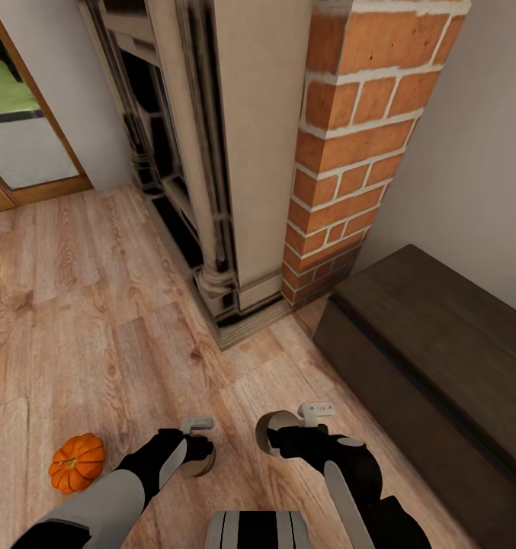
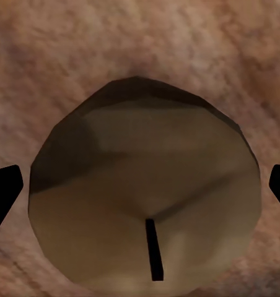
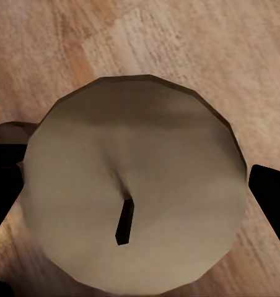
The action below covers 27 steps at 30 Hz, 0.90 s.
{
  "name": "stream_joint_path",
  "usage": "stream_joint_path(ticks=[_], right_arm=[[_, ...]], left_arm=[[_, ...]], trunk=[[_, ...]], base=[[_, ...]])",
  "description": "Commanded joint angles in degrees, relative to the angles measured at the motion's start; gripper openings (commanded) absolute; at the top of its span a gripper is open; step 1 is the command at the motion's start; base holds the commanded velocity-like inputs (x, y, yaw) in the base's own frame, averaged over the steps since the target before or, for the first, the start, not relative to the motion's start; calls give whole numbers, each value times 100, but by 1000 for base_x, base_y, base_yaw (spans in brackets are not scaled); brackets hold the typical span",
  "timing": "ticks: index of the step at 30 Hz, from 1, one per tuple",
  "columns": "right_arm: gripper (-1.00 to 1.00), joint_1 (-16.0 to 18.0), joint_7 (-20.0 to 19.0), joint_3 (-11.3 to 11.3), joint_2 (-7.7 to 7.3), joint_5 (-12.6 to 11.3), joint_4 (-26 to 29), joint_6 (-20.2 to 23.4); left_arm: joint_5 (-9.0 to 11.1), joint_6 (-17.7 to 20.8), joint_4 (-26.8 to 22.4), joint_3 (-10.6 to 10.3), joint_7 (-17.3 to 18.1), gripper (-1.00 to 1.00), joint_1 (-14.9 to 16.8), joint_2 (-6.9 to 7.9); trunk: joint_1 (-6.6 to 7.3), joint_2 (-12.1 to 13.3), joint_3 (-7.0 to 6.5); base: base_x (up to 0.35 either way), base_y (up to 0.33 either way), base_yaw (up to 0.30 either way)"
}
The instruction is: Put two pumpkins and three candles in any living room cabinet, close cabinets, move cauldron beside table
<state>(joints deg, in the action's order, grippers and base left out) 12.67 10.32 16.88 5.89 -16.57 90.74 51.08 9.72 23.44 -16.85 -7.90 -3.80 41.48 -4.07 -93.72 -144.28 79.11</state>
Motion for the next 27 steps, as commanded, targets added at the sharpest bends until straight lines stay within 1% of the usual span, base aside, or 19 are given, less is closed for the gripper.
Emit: stream_joint_path(ticks=[1,7,9,11,13,15,25,27], right_arm=[[-100,5,40,-2,0,-65,5,17],[-100,3,9,-39,-4,-64,5,16],[-100,1,7,-43,-7,-61,5,16],[-100,-1,4,-116,-8,-63,5,16],[-100,-1,-4,-281,-5,-69,5,16],[-100,-1,-9,-368,-3,-72,5,16],[-100,-2,-7,-421,-3,-75,5,16],[-100,-2,-7,-422,-3,-75,5,16]], left_arm=[[60,29,-11,-45,-41,100,0,3],[60,29,-11,-45,-38,100,0,3],[58,29,-11,-45,-36,100,0,3],[59,29,-11,-45,-34,100,-1,3],[57,29,-11,-45,-34,100,0,3],[59,29,-11,-45,-34,100,0,3],[56,29,-11,-45,-37,100,0,3],[56,29,-11,-45,-36,100,0,3]], trunk=[[1,-2,4],[1,-2,4],[-4,-4,48],[-7,-6,70],[-7,-6,70],[-7,-6,70],[-7,-6,70],[-12,-8,115]], base=[[0,0,0],[0,0,0],[0,0,0],[0,0,0],[0,0,0],[0,0,0],[0,0,0],[0,0,0]])
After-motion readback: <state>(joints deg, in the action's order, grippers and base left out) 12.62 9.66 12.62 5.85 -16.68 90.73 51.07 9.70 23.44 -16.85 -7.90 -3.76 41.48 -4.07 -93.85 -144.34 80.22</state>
